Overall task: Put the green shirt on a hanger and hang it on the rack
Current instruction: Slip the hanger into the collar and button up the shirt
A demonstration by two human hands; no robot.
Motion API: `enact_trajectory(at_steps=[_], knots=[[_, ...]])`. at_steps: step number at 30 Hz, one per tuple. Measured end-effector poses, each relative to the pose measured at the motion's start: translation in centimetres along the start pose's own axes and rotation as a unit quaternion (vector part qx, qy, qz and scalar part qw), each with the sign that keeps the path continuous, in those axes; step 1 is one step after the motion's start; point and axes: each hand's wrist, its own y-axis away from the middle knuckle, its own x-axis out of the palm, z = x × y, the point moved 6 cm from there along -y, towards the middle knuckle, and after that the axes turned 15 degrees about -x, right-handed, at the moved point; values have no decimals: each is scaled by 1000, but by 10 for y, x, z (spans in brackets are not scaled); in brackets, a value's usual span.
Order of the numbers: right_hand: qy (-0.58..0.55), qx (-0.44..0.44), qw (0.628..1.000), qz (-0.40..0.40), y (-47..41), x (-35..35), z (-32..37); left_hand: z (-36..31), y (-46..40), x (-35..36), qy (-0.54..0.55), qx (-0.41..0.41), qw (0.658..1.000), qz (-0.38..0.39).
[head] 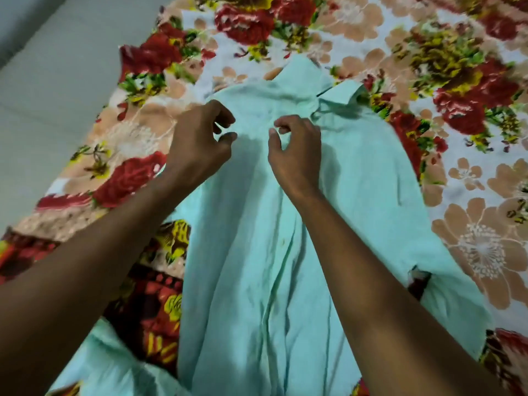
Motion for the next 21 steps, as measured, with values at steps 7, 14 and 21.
enact_trajectory(at_steps=[7, 14, 21], knots=[[-12, -133, 984, 114, 67, 43, 107, 60, 102, -83, -69, -12, 996, -54], [-27, -207, 961, 180, 168, 53, 194, 100, 212, -150, -108, -34, 988, -107], [-48, -247, 944, 213, 284, 24, 226, 141, 323, -161, -50, -87, 987, -125]])
